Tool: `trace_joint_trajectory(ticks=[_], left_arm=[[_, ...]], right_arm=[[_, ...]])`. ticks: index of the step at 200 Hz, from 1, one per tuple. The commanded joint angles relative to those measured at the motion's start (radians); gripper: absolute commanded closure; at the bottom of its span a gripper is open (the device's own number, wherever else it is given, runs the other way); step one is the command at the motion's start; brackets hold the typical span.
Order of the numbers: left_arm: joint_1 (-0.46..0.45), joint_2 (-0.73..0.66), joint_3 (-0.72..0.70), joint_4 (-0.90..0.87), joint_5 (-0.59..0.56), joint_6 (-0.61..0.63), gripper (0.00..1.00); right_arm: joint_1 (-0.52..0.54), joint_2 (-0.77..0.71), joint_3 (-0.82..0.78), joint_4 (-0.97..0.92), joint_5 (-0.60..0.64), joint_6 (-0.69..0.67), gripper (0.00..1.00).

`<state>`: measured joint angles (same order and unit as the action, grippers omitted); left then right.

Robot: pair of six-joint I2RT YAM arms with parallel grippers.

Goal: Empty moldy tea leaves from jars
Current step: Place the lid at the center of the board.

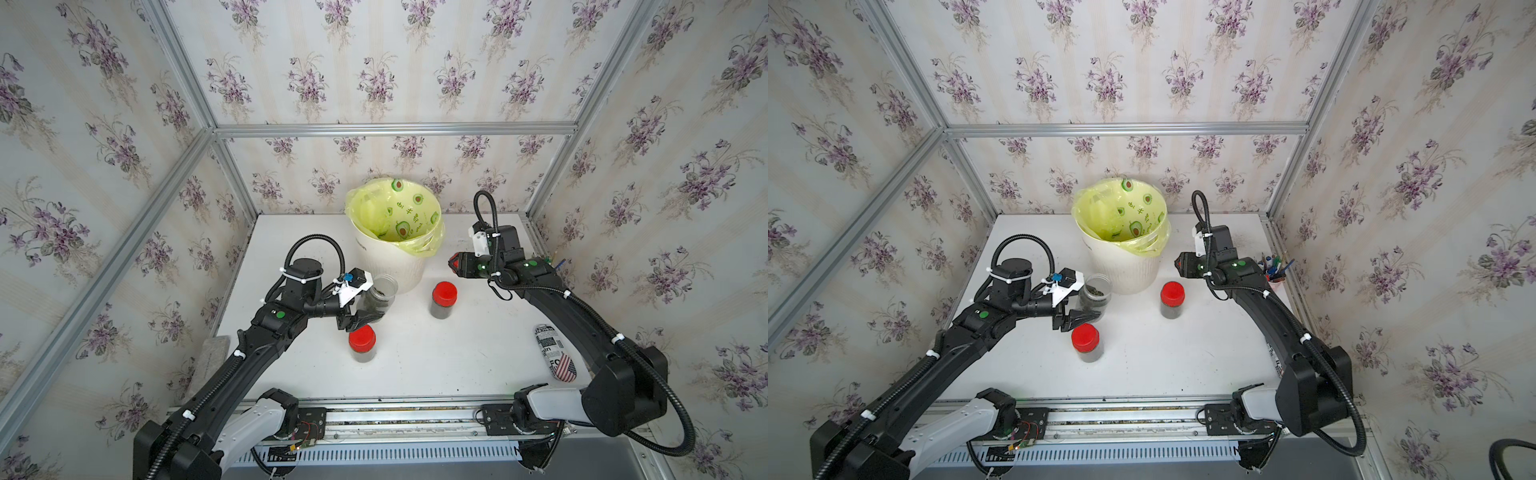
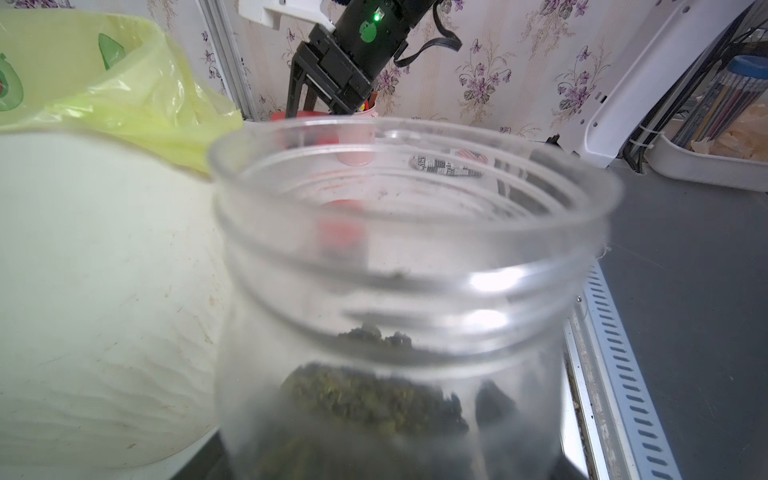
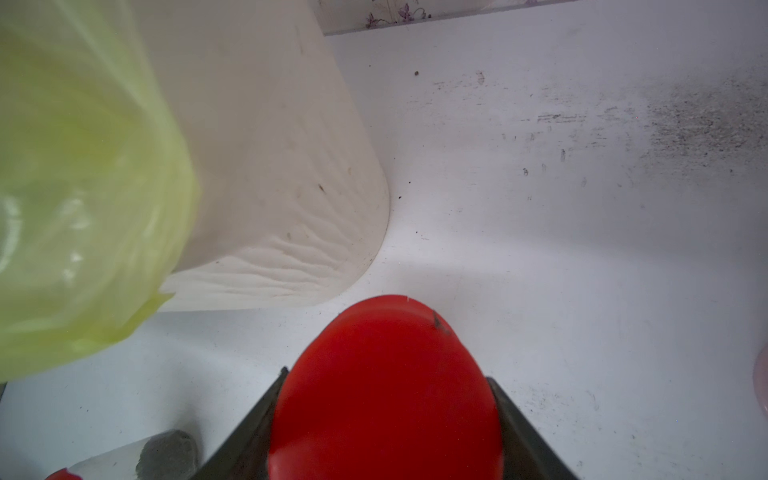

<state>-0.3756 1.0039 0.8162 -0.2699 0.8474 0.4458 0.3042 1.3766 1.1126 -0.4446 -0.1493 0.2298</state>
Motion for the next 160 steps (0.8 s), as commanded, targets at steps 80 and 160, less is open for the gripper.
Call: trace_joint_trajectory(ticks=[80, 160], left_arm=[[0.0, -0.008, 0.006, 0.018, 0.003, 0.016, 0.57], [0.0, -0.016, 0.003, 0.018, -0.012, 0.018, 0.57]], right_arm=[[-0.049, 0.329, 0.087, 0.233, 0.035, 0.052, 0.43], [-0.051, 0.574, 0.204, 0.288, 0.037, 0.067, 0.43]])
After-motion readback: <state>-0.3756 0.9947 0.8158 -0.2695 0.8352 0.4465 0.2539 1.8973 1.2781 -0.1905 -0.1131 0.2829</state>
